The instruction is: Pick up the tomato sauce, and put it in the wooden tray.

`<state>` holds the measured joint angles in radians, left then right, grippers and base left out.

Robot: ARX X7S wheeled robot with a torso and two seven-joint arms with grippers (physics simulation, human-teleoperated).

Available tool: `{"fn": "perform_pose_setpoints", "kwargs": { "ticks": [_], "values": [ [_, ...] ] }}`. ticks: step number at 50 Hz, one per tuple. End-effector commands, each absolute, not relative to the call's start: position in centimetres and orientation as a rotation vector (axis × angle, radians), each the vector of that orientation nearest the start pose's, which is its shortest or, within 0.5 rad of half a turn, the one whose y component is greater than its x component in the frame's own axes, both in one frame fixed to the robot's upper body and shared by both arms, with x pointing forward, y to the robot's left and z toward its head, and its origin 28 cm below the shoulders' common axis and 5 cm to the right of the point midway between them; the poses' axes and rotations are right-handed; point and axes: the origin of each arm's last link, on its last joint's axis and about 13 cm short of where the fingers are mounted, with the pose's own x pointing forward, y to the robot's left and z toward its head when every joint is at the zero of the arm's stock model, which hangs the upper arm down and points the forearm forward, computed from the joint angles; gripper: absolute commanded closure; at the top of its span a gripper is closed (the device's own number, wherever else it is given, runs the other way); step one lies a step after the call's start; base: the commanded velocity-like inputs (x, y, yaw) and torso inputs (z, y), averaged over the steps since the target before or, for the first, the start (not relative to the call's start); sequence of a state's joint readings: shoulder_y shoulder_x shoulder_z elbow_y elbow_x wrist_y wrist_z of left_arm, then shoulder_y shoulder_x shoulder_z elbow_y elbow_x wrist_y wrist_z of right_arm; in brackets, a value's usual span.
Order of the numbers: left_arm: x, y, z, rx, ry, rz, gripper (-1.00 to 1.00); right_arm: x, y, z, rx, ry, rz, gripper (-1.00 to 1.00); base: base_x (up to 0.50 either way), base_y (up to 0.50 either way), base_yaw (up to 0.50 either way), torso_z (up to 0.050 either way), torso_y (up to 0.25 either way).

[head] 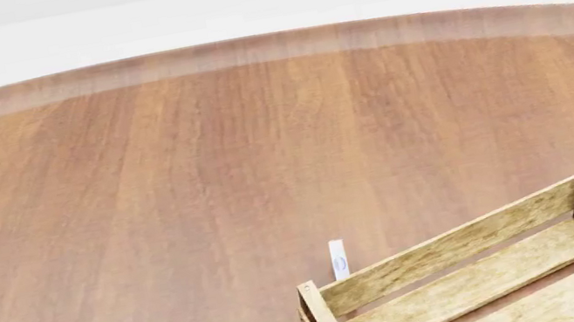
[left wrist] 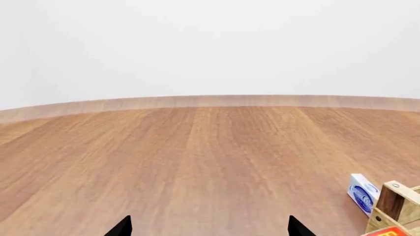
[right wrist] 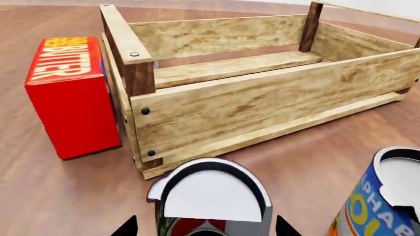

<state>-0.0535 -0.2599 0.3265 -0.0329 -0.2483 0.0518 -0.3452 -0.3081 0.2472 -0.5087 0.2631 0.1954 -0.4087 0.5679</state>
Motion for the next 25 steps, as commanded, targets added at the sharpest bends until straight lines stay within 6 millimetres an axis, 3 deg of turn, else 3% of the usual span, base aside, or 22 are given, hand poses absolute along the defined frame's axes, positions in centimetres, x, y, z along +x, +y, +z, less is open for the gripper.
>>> {"fn": "perform_pose_setpoints", "kwargs": {
  "ticks": [1,19,20,25],
  "values": [
    [21.26,20.53,1.19,0.019,0.006,0.038,-1.00,7.95,-7.35,-7.17,-0.033,0.273,-0.118,-1.00,0.00,0.00,0.00,0.000,0.000],
    [21.24,20.49,1.22,0.019,0.006,0.038,-1.00,8.00,-7.49,-7.10,-0.021,0.274,-0.131,-1.00,0.00,0.00,0.00,0.000,0.000],
    [21.25,20.49,1.21,0.019,0.006,0.037,-1.00,8.05,-7.55,-7.13,-0.020,0.276,-0.139,1.00,0.00,0.00,0.00,0.000,0.000],
    [21.29,20.54,1.09,0.019,0.006,0.037,-1.00,8.02,-7.48,-7.18,-0.022,0.277,-0.137,1.00,0.00,0.00,0.00,0.000,0.000]
  ]
}}
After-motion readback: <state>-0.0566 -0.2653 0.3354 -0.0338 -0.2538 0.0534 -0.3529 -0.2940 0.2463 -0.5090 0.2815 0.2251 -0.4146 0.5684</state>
